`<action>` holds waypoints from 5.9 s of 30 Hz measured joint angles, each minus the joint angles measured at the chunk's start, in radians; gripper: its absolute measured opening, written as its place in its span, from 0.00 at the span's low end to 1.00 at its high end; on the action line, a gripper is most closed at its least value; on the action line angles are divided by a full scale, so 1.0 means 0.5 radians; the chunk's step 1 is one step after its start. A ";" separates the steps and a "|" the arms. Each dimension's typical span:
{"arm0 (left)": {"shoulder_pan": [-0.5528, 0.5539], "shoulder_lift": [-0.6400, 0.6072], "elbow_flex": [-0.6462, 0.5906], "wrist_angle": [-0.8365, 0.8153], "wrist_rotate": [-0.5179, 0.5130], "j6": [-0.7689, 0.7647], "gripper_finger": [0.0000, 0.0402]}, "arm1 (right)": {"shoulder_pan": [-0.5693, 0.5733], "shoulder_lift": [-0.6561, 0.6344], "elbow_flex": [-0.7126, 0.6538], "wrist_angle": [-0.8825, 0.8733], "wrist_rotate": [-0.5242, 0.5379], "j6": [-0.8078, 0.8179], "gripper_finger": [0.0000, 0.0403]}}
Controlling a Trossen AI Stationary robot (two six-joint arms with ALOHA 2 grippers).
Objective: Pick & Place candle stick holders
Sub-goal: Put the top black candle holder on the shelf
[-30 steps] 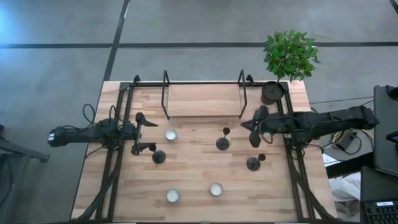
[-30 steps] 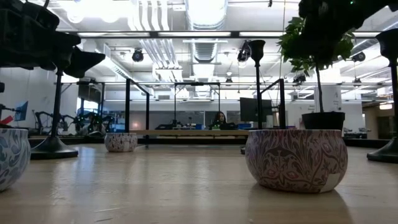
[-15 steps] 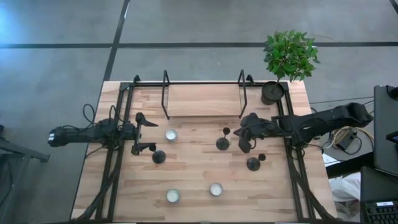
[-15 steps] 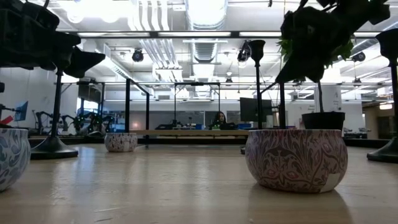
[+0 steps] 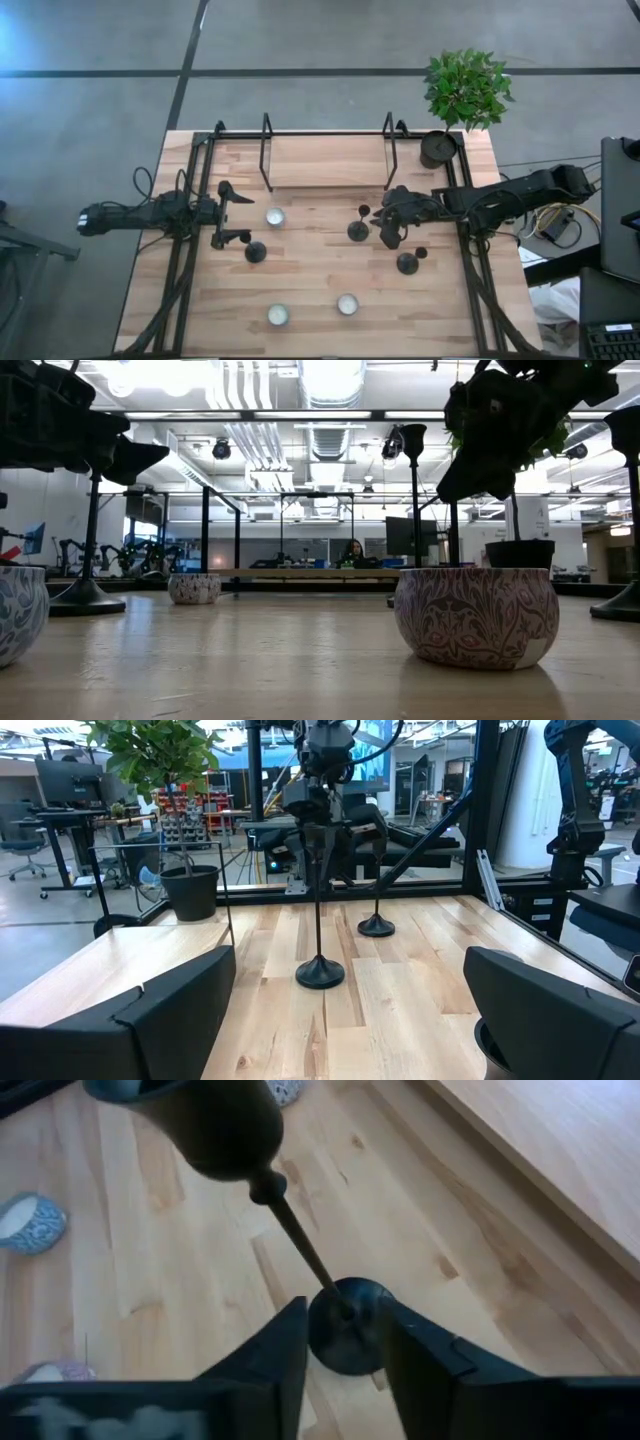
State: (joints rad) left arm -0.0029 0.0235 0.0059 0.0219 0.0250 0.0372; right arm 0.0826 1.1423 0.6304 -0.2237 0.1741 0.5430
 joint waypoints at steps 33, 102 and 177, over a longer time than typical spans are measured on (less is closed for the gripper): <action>0.001 0.024 0.000 0.000 0.000 0.000 0.99 | -0.004 0.301 -0.001 0.432 -0.028 -0.091 0.29; -0.001 0.040 0.000 0.001 0.000 -0.002 0.99 | -0.730 0.742 1.772 -0.651 -0.339 -0.935 0.03; 0.000 0.040 0.000 0.000 -0.001 -0.001 0.99 | -1.352 1.465 1.900 -0.215 -0.399 -1.096 0.03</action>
State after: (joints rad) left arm -0.0029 0.0433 0.0059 0.0219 0.0246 0.0368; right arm -0.5932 1.8747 1.5805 -0.3310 -0.0252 -0.0047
